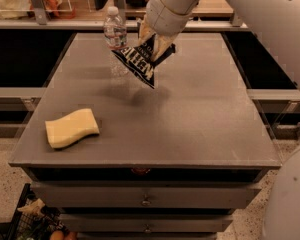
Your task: Move blue chip bag near water bottle
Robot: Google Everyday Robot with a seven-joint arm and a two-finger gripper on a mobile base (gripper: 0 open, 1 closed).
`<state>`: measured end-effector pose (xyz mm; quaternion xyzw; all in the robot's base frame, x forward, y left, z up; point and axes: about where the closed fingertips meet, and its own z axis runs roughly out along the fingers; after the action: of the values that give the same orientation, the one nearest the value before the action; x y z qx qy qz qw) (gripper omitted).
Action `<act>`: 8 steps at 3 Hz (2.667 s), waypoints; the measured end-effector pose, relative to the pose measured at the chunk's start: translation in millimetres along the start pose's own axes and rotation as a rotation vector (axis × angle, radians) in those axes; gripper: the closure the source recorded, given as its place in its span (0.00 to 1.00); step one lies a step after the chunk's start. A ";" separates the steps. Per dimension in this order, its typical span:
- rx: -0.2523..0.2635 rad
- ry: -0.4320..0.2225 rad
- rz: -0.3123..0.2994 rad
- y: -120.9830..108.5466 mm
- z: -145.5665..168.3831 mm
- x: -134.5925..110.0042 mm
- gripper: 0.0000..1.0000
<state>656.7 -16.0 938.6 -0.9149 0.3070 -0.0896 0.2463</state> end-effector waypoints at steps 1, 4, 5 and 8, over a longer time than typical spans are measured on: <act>0.017 -0.012 -0.002 -7.7 6.5 -2.2 1.00; 0.015 -0.022 0.016 -16.9 19.6 -2.7 0.36; 0.008 -0.023 0.018 -16.6 21.8 -2.7 0.13; 0.069 0.001 0.051 -26.5 2.0 22.2 0.00</act>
Offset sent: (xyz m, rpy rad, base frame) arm 0.0132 0.0211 -0.0023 0.0392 -0.0052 -0.0017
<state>688.7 -10.4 950.6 -0.8977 0.3272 -0.0943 0.2796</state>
